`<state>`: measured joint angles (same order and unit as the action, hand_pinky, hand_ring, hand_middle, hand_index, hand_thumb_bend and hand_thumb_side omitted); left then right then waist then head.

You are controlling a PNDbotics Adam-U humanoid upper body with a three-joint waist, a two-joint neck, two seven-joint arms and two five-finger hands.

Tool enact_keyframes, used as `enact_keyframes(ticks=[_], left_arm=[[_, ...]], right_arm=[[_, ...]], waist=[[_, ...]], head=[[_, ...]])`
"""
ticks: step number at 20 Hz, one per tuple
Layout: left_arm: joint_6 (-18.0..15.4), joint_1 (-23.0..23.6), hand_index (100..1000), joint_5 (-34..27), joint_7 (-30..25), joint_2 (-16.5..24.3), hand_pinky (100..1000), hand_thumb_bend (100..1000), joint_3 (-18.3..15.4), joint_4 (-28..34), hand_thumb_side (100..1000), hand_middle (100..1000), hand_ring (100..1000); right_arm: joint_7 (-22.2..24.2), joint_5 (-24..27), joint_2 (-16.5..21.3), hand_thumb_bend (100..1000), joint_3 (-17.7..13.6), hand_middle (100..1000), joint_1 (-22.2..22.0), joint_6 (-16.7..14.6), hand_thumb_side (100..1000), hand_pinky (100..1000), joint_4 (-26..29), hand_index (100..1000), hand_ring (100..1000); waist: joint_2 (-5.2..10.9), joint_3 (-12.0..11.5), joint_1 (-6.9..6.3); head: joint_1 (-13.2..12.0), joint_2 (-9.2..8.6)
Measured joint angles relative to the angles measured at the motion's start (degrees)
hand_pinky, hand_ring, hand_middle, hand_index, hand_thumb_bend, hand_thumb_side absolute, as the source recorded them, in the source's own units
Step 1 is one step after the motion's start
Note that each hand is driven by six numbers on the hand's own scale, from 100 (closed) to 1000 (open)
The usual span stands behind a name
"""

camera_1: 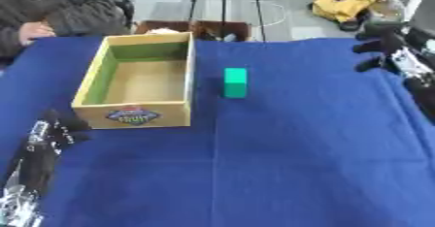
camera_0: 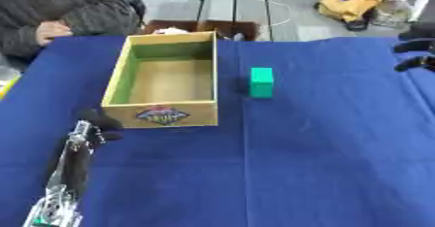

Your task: Pick up objects on the table and place them in the box.

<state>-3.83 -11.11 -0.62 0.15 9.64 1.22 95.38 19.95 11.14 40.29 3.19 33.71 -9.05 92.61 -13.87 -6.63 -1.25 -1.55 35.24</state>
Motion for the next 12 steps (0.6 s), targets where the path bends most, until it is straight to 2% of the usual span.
enact_keyframes(ticks=[4, 6, 8, 12], left_arm=[[0.0, -0.5, 616, 0.0, -0.4, 0.0, 678, 362, 0.4, 0.0, 1000, 592, 683], [0.0, -0.9, 616, 0.0, -0.7, 0.0, 678, 361, 0.7, 0.0, 1000, 592, 683], [0.0, -1.3, 616, 0.0, -1.0, 0.1, 678, 361, 1.1, 0.0, 1000, 591, 683], [0.0, -1.8, 616, 0.0, -1.5, 0.4, 678, 363, 1.6, 0.0, 1000, 591, 683]], right_arm=[[6.9, -8.1, 0.8, 100, 1.8, 868, 7.4, -4.3, 389, 726, -9.5, 884, 888], [9.4, -12.6, 0.7, 100, 2.3, 895, 10.5, -6.4, 391, 776, -14.7, 890, 940], [11.0, -17.2, 0.2, 135, 2.4, 920, 13.0, -8.2, 387, 821, -19.8, 895, 990], [11.6, -26.3, -1.1, 191, 1.8, 951, 16.1, -11.6, 402, 858, -28.0, 910, 1000]], waist=[[-0.87, -2.5, 0.9], [-1.27, -3.9, 1.33], [-1.51, -5.4, 1.69], [-1.73, -8.3, 2.36]], head=[[0.7, -0.11], [1.0, -0.36], [1.4, -0.65], [2.2, -1.16]])
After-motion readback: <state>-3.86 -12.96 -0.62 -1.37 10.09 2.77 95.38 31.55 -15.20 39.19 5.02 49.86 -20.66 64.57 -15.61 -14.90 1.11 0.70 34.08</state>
